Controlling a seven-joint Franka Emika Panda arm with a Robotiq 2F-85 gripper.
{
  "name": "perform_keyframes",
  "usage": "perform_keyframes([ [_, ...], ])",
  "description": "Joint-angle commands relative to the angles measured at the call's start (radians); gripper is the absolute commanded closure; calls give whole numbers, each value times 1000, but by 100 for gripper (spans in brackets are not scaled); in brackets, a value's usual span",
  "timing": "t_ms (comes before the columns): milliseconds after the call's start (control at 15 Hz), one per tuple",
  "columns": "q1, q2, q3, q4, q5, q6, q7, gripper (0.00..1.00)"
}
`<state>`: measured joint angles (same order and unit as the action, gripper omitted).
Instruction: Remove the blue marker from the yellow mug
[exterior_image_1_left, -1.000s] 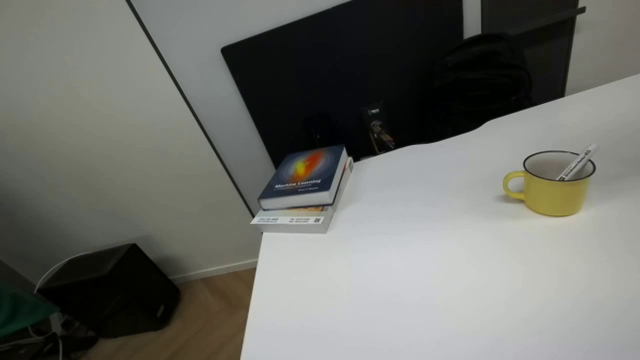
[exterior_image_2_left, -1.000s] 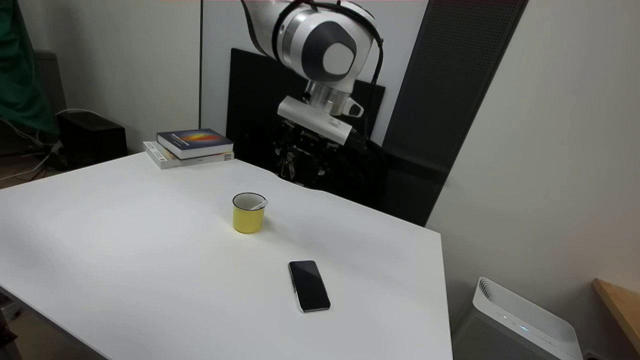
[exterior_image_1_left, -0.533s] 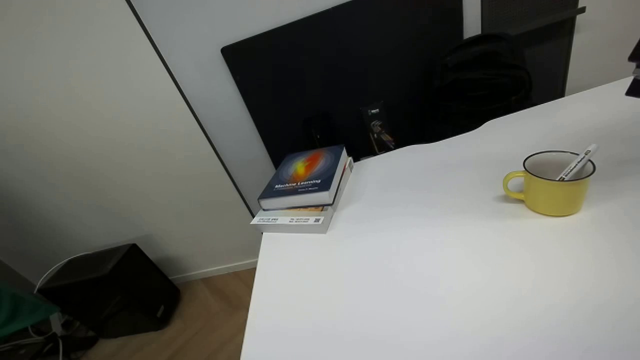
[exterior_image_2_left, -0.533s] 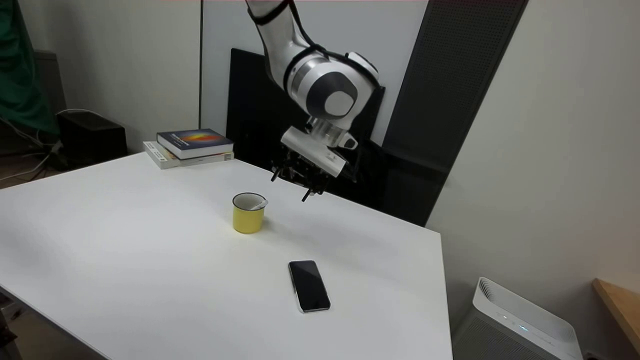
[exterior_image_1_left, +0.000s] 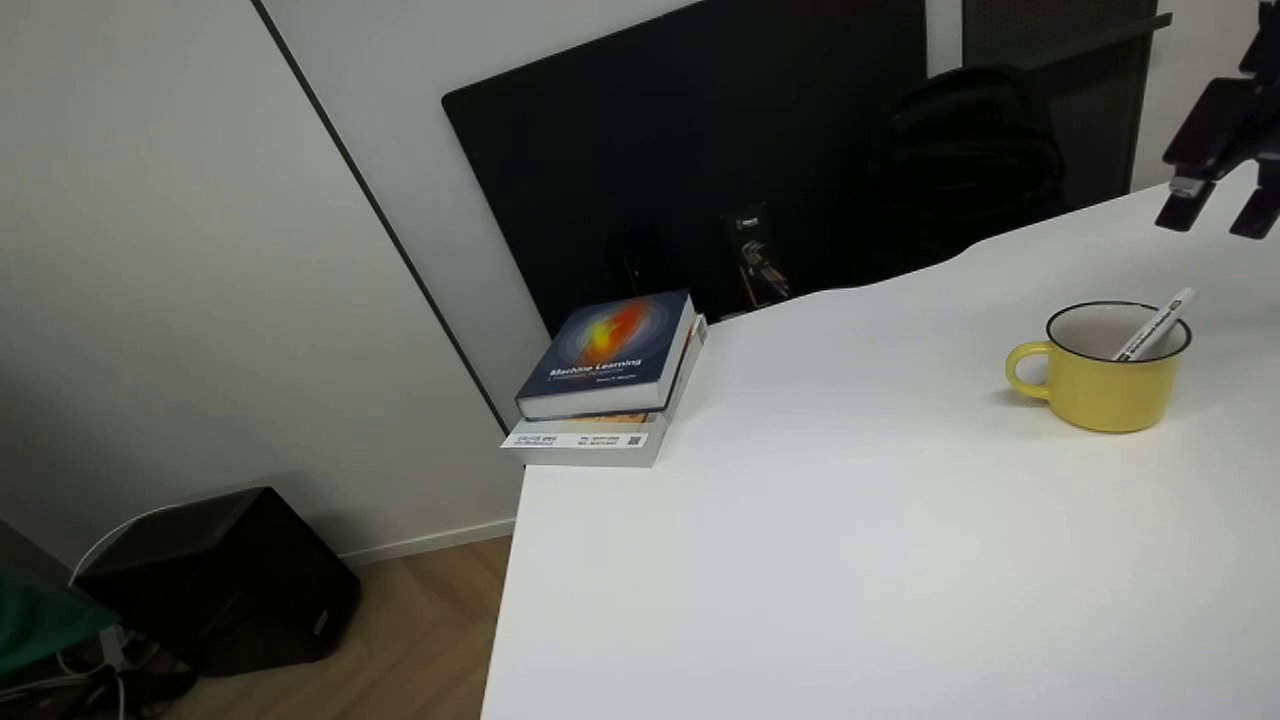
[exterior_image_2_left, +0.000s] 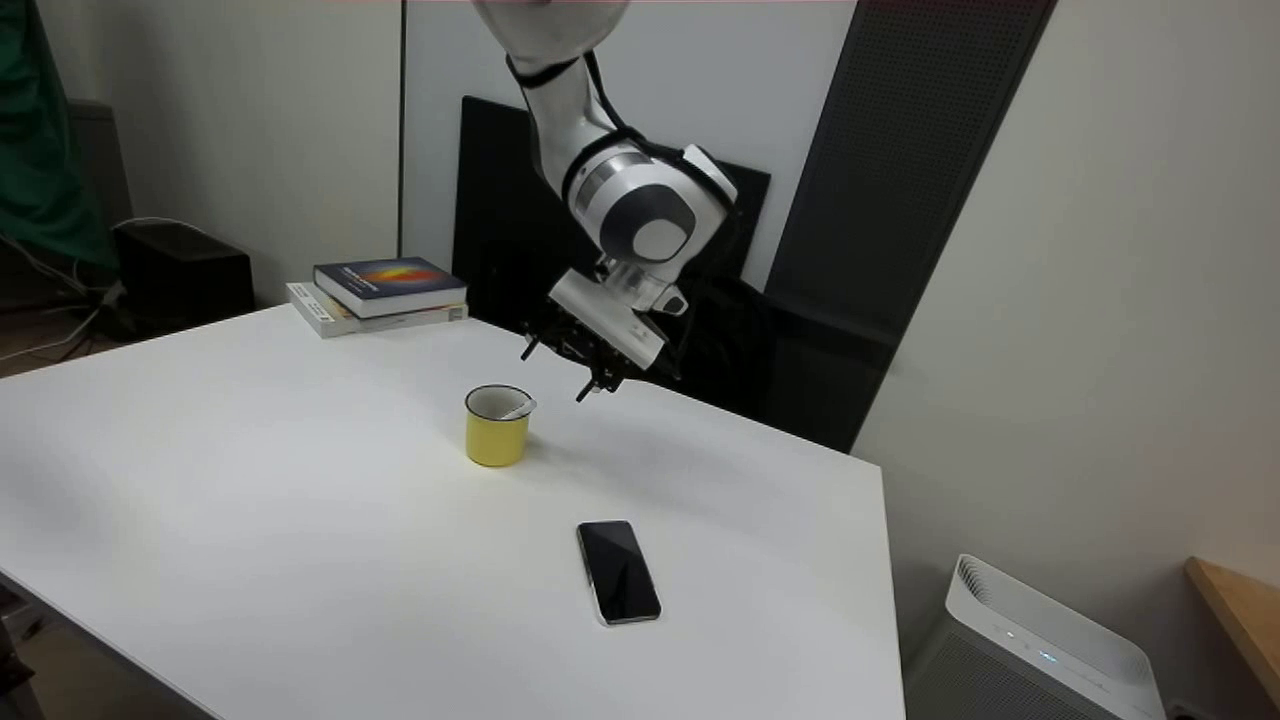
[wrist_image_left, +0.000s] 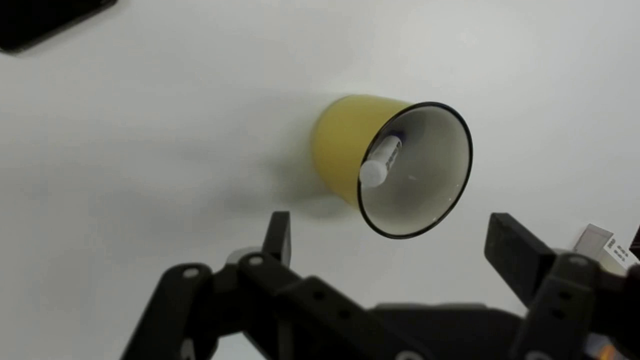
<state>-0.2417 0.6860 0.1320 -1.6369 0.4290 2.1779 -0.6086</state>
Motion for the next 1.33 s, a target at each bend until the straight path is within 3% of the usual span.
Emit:
perform_keyframes([
  [0, -14, 46, 26, 61, 33, -14, 11, 0],
  [467, -28, 35, 28, 12, 86, 36, 32, 0],
  [1267, -50, 32, 25, -53, 213, 14, 22, 0],
])
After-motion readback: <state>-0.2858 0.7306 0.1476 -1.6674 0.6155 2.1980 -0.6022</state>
